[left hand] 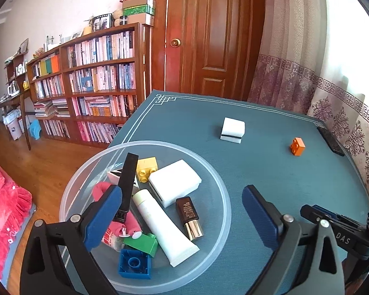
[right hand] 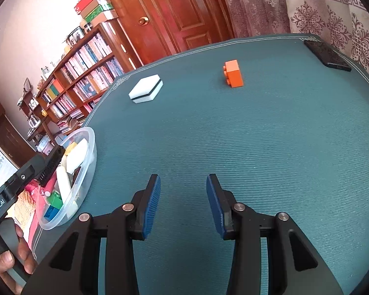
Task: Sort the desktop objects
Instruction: 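Withdraw both open tools from the bowl toward the orange brick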
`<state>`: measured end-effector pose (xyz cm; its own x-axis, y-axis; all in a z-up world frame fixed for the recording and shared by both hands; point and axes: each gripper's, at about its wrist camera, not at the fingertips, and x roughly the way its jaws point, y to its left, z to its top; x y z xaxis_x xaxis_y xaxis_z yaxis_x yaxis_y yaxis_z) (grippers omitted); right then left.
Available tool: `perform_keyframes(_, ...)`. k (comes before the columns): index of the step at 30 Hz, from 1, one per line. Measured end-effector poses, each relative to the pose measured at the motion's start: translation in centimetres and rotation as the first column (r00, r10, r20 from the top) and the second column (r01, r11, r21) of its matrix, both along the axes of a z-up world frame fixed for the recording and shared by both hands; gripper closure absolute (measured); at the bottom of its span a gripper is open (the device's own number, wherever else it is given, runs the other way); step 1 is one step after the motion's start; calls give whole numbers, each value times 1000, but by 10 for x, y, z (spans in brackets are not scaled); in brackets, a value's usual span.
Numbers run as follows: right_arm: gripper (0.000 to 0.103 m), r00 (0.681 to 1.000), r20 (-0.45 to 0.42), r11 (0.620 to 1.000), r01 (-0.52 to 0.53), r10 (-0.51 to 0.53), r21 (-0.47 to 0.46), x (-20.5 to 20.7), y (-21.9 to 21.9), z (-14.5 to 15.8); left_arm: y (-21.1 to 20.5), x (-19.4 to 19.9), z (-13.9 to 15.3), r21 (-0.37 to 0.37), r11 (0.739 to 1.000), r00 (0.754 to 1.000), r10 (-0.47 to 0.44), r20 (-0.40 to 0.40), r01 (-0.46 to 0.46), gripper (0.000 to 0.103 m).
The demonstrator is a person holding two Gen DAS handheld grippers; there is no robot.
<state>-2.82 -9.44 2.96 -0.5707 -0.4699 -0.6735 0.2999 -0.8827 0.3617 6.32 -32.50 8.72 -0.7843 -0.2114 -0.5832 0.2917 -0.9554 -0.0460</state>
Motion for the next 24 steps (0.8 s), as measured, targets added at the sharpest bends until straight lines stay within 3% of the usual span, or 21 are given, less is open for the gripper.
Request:
perform_keyframes(6,60,999,-4,999,42,-42,-7,-6,24,1,21,-9,0,-35,999,1000,-26,17,27,1)
perform_keyframes(7,58,999,-3,999,50,-50,-9,-7,28,1,24,-11,0,-41,999,999,-29,21,30,1)
perform_keyframes(9,43,997,-7,997,73,-73,-10,-9,37,1,30,-14,-1,-52,998,999,-37,29,38,1)
perform_keyframes(10,42,996,-11,996,85,-85,-10,-10,41,1,34,-16,-1,-58,997,999,-40,32,42,1)
perform_keyframes(24,42,994,-4,993,113,-113,-22,-20,65,-2,69,-37,-6,-102,990,993,-93,69,100,1)
